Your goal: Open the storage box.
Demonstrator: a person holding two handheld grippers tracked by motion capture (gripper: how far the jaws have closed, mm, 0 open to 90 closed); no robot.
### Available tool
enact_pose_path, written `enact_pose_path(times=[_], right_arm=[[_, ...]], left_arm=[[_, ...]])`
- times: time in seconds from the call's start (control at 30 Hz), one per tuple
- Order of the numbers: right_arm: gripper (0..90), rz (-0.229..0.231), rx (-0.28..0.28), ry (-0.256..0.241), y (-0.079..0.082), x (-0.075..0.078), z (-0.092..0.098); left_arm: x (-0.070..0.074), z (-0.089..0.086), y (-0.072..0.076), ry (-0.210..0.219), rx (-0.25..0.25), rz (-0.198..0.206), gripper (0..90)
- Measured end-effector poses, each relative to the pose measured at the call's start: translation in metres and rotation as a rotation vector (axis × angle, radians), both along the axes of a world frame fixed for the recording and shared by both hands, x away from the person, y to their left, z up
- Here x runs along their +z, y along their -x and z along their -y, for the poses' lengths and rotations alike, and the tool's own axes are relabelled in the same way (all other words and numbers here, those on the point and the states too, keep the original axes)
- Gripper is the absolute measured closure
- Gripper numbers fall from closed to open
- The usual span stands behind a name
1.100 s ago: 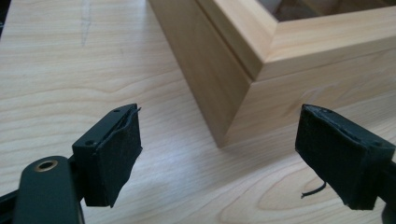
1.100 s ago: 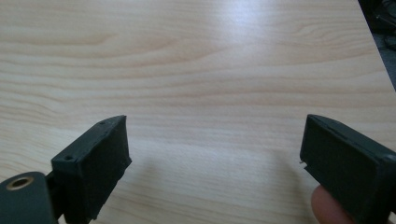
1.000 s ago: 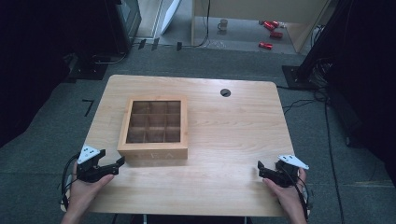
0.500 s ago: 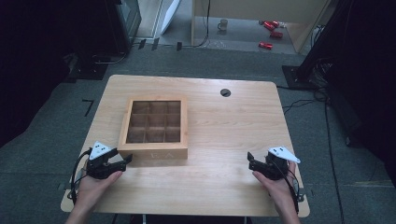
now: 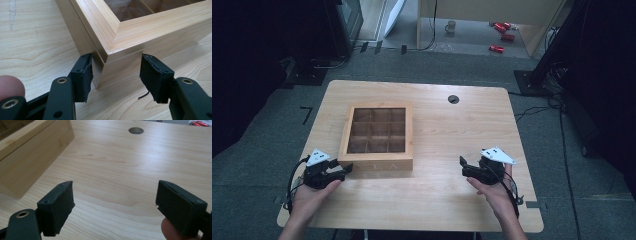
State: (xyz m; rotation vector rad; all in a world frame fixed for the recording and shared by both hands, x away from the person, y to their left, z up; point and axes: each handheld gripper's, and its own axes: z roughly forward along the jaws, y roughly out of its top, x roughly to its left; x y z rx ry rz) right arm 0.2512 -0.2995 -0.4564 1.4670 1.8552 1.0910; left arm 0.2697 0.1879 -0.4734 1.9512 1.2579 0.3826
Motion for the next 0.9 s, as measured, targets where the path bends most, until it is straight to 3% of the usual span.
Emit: enact_pose_path(times=[0.3, 0.5, 0.63, 0.9], right_arm=[[15.0, 0.009, 0.083, 0.007, -0.012, 0.006, -0.039], [15.0, 0.014, 0.114, 0.007, -0.018, 0.007, -0.058], [15.0, 0.019, 0.153, 0.001, -0.021, 0.008, -0.079], [15.0, 0.024, 0.21, -0.02, -0.023, 0.008, -0.102]], left_arm=[[0.0, -0.004, -0.001, 0.027, -0.01, -0.003, 45.2], [0.003, -0.007, 0.0, 0.067, -0.008, 0.007, 45.7], [0.005, -0.007, 0.0, 0.064, -0.006, 0.004, 47.5], [0.007, -0.006, 0.0, 0.047, -0.007, 0.016, 47.7]])
